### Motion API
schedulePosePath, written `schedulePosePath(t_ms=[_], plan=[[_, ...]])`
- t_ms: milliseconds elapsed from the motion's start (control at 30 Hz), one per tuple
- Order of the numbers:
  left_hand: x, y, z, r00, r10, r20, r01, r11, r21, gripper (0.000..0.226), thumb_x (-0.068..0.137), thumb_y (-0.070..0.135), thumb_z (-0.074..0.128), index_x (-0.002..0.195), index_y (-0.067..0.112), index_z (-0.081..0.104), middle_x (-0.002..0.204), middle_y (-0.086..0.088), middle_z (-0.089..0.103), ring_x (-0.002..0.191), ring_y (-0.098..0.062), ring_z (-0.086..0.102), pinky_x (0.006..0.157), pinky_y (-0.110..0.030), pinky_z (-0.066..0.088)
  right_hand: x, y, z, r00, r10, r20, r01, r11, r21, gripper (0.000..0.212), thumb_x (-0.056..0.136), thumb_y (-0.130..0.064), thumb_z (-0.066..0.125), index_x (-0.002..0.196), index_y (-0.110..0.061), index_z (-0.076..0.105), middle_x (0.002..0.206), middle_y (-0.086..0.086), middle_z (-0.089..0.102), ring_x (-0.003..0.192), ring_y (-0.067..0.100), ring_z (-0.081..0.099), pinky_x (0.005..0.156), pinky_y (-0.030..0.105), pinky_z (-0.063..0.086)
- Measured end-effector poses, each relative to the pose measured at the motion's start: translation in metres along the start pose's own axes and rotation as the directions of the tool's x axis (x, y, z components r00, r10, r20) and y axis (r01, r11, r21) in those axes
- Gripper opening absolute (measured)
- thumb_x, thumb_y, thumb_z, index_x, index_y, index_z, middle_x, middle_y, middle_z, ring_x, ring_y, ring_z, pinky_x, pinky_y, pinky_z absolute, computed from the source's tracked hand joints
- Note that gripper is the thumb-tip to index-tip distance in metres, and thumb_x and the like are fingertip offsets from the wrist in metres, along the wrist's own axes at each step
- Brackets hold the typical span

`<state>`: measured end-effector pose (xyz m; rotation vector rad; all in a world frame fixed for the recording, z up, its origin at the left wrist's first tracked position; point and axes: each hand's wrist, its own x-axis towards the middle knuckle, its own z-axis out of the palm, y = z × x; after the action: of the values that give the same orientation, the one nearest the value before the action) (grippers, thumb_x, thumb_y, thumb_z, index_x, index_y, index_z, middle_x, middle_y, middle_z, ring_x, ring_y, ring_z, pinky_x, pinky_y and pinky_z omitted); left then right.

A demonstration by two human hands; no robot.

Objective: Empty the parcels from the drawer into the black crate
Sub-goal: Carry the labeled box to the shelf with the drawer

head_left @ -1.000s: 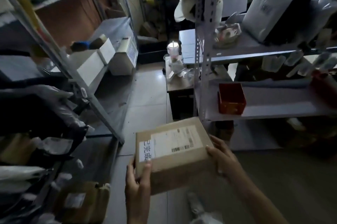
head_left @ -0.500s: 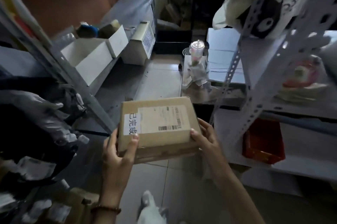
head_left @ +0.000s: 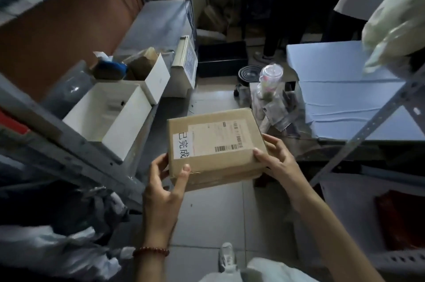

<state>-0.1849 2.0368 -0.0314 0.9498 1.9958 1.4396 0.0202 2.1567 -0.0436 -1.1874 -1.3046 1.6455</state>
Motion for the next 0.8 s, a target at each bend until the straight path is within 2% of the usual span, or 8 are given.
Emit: schedulePosePath(t_ms=[133, 200, 300, 400, 500, 633, 700, 800], plan=[[0.085, 0.012, 0.022, 0.998, 0.041, 0.041, -0.041, 0.999, 0.021, 0.043, 0.081, 0.040, 0.064, 0.118, 0.036, 0.044, 0.108, 0.027, 0.056, 0.095, 0.017, 0.054, 0.064, -0.001, 0.043, 0.058, -0.024, 0.010, 0.996, -0.062, -0.060, 0.057, 0.996, -0.072, 0.055, 0.076, -0.044, 0.066, 0.127, -0.041, 0.048, 0.130, -0.013, 0.057, 0.118, 0.007, 0.056, 0.096, 0.037, 0.052], [0.123, 0.014, 0.041, 0.998, 0.052, 0.027, -0.053, 0.998, 0.036, 0.040, 0.086, 0.036, 0.063, 0.120, 0.032, 0.044, 0.111, 0.018, 0.059, 0.098, 0.007, 0.058, 0.066, -0.005, 0.045, 0.086, -0.029, 0.014, 0.988, -0.092, -0.125, 0.080, 0.992, -0.099, 0.056, 0.075, -0.046, 0.066, 0.127, -0.040, 0.047, 0.127, -0.014, 0.058, 0.116, 0.005, 0.056, 0.093, 0.032, 0.053], [0.175, 0.015, 0.071, 0.998, -0.014, -0.063, 0.017, 0.999, 0.042, 0.039, 0.088, 0.038, 0.061, 0.122, 0.031, 0.044, 0.118, 0.006, 0.059, 0.100, -0.013, 0.058, 0.070, -0.022, 0.049, 0.132, -0.033, 0.033, 0.965, -0.137, -0.225, 0.116, 0.988, -0.104, 0.051, 0.074, -0.046, 0.066, 0.121, -0.040, 0.047, 0.119, -0.016, 0.059, 0.105, -0.002, 0.060, 0.080, 0.021, 0.055], [0.237, 0.017, 0.095, 0.988, 0.006, -0.155, 0.012, 0.993, 0.115, 0.043, 0.087, 0.040, 0.061, 0.125, 0.027, 0.045, 0.114, 0.006, 0.057, 0.092, -0.012, 0.054, 0.059, -0.016, 0.039, 0.198, -0.033, 0.053, 0.935, -0.163, -0.315, 0.130, 0.984, -0.124, 0.045, 0.084, -0.033, 0.068, 0.124, -0.032, 0.046, 0.122, -0.007, 0.058, 0.103, 0.001, 0.059, 0.082, 0.024, 0.054], [0.298, 0.026, 0.109, 0.978, 0.044, -0.204, -0.006, 0.983, 0.185, 0.043, 0.086, 0.039, 0.063, 0.122, 0.024, 0.046, 0.110, 0.004, 0.059, 0.087, -0.013, 0.053, 0.055, -0.014, 0.034, 0.267, -0.048, 0.063, 0.940, -0.172, -0.295, 0.147, 0.984, -0.105, 0.046, 0.086, -0.027, 0.068, 0.126, -0.026, 0.046, 0.121, -0.008, 0.058, 0.103, -0.004, 0.058, 0.084, 0.022, 0.053], [0.367, 0.045, 0.117, 0.970, 0.107, -0.217, -0.042, 0.958, 0.285, 0.046, 0.083, 0.047, 0.063, 0.118, 0.022, 0.045, 0.116, -0.003, 0.062, 0.086, -0.016, 0.056, 0.058, -0.022, 0.045, 0.345, -0.076, 0.072, 0.944, -0.173, -0.281, 0.148, 0.983, -0.106, 0.043, 0.087, -0.028, 0.068, 0.125, -0.029, 0.046, 0.123, -0.007, 0.058, 0.109, 0.004, 0.056, 0.090, 0.031, 0.052], [0.402, 0.053, 0.121, 0.971, 0.121, -0.207, -0.057, 0.956, 0.289, 0.048, 0.081, 0.052, 0.062, 0.116, 0.023, 0.045, 0.116, -0.001, 0.062, 0.089, -0.017, 0.057, 0.062, -0.022, 0.046, 0.381, -0.088, 0.075, 0.949, -0.178, -0.260, 0.151, 0.981, -0.119, 0.043, 0.086, -0.030, 0.069, 0.123, -0.033, 0.046, 0.123, -0.009, 0.057, 0.110, 0.005, 0.056, 0.091, 0.032, 0.052], [0.457, 0.056, 0.128, 0.990, 0.070, -0.126, -0.041, 0.975, 0.219, 0.051, 0.074, 0.058, 0.058, 0.113, 0.027, 0.046, 0.110, 0.009, 0.059, 0.086, -0.008, 0.056, 0.065, -0.017, 0.043, 0.435, -0.101, 0.070, 0.963, -0.170, -0.209, 0.142, 0.979, -0.146, 0.050, 0.080, -0.040, 0.072, 0.123, -0.036, 0.047, 0.123, -0.012, 0.057, 0.114, 0.006, 0.055, 0.091, 0.031, 0.052]])
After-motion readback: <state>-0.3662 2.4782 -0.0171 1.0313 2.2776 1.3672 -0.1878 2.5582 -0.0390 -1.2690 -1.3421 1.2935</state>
